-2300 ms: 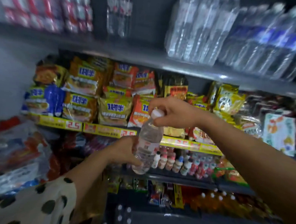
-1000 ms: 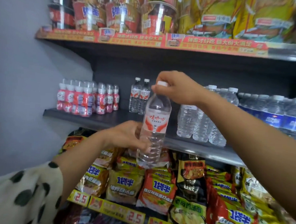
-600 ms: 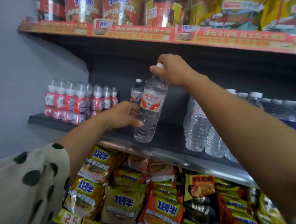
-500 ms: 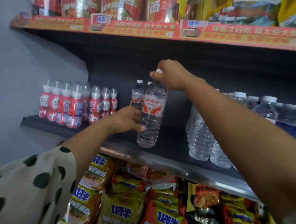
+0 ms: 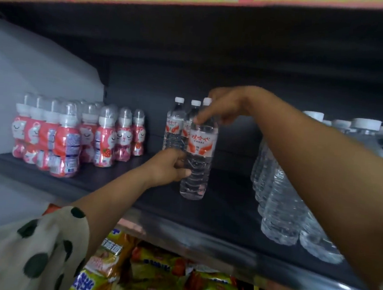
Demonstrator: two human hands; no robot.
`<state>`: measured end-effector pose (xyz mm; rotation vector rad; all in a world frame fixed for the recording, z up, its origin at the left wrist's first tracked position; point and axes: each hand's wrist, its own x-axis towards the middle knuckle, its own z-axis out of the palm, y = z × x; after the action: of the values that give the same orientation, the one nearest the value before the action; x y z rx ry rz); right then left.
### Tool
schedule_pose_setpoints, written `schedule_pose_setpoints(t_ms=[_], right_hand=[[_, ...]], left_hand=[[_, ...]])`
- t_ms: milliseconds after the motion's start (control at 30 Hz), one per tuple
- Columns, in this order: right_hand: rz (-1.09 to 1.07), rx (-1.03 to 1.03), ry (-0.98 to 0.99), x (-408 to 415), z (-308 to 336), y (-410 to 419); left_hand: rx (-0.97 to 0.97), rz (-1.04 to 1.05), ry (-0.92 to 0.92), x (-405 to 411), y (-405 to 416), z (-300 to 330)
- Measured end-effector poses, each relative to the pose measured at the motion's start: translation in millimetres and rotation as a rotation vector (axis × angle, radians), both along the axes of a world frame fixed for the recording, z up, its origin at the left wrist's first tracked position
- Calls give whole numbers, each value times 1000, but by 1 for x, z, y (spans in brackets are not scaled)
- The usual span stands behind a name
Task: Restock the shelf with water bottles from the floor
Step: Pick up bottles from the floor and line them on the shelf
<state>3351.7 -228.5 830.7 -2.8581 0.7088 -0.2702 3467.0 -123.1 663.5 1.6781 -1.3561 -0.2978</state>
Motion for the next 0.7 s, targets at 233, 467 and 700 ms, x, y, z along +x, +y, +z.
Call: schedule_pose_setpoints(t_ms=[233, 467, 700], right_hand=[[23, 94, -10, 14, -2, -10], [-106, 120, -43, 42, -3, -43], [-225, 87, 3, 76, 2, -93]], left_hand=[[127, -2, -114, 3, -10, -4], [229, 108, -228, 31, -65, 4], [251, 148, -292, 49, -119, 4]])
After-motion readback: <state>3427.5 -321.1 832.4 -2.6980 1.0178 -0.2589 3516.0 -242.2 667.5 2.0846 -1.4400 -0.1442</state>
